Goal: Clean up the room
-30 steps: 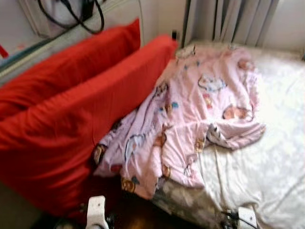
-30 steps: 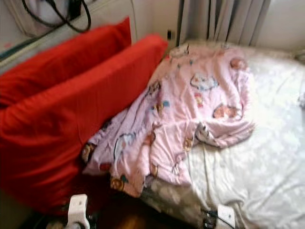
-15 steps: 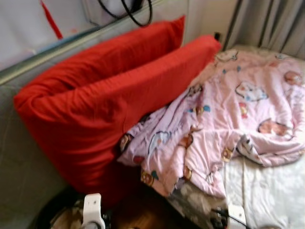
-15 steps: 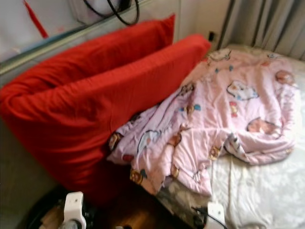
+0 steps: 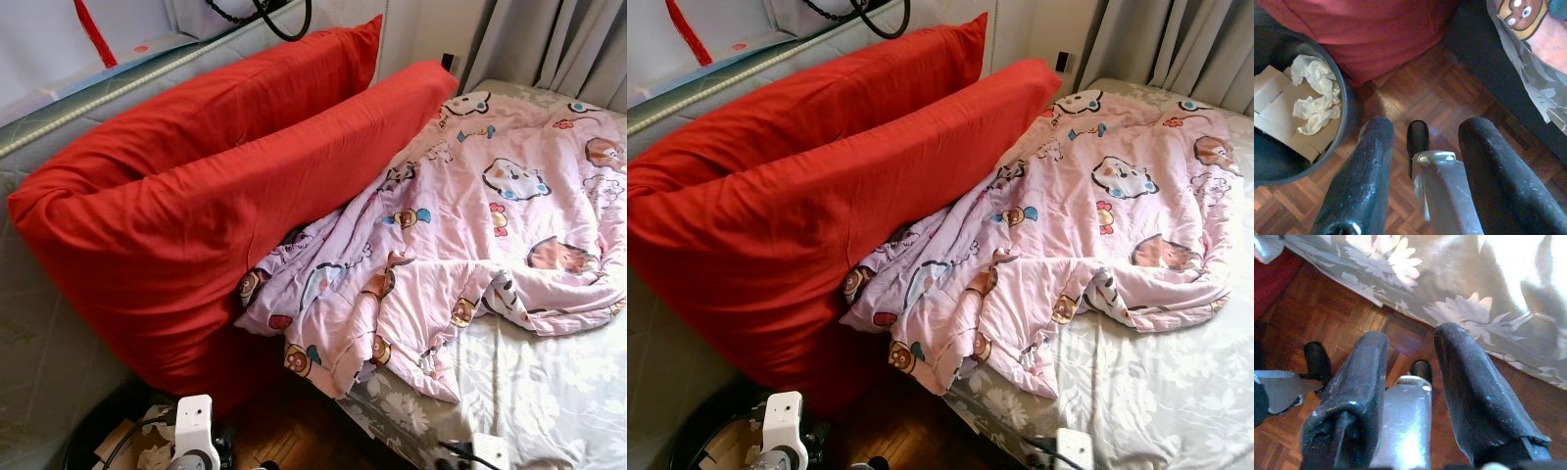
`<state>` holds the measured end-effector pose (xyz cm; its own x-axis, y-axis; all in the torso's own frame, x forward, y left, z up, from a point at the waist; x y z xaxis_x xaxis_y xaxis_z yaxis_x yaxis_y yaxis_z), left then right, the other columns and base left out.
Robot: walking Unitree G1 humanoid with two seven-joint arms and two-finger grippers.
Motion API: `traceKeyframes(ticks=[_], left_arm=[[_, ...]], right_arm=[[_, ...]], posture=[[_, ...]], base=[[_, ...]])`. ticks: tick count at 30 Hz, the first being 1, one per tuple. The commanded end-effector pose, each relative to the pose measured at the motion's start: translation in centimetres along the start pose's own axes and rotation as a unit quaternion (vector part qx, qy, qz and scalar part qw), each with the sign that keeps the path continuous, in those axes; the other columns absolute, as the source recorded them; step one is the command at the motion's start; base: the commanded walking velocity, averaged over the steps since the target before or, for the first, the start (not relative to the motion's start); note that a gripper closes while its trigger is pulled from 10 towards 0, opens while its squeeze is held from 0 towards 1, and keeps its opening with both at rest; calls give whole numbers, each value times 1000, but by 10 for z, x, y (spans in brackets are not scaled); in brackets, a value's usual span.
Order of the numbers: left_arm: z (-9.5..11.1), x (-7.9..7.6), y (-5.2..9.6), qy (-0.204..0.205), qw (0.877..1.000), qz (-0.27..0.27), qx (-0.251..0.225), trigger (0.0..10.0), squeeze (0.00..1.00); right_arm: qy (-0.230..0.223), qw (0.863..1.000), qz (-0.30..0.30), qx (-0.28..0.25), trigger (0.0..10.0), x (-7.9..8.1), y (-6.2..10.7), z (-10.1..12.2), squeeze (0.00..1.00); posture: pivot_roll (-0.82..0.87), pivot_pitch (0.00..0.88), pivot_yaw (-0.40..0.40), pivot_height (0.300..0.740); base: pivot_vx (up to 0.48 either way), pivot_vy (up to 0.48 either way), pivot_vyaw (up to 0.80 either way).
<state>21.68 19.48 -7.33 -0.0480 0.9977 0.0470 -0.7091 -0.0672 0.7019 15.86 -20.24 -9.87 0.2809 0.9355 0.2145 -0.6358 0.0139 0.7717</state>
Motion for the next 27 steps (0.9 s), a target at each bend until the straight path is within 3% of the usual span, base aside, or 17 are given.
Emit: traceKeyframes(ticks=[1, 27], left_arm=[[-7, 3, 2, 6, 1000, 5, 14, 10000, 0], [0, 1, 0, 7, 1000, 6, -5, 10000, 0]], right_arm=[[1, 1000, -11, -4, 10000, -10, 3, 0, 0], [-2, 1000, -5, -9, 10000, -15, 4, 2, 0]], posture=[[14, 149, 20, 740], [12, 85, 28, 740]], base=[[262, 0, 0], [289, 0, 0]])
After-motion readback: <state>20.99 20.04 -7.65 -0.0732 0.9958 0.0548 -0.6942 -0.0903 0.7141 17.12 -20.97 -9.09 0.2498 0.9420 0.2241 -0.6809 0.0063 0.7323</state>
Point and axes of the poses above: a point about 5 cm out from each wrist's last joint towards the gripper, its own y axis pointing back from the gripper into the wrist, its own z axis along the axis of the wrist's last joint, x = y × z, the point moved 1 cm from there along -y, pointing out of the wrist towards the gripper, and after that the axes turned 7 degrees about -y, right-handed, at the moved point
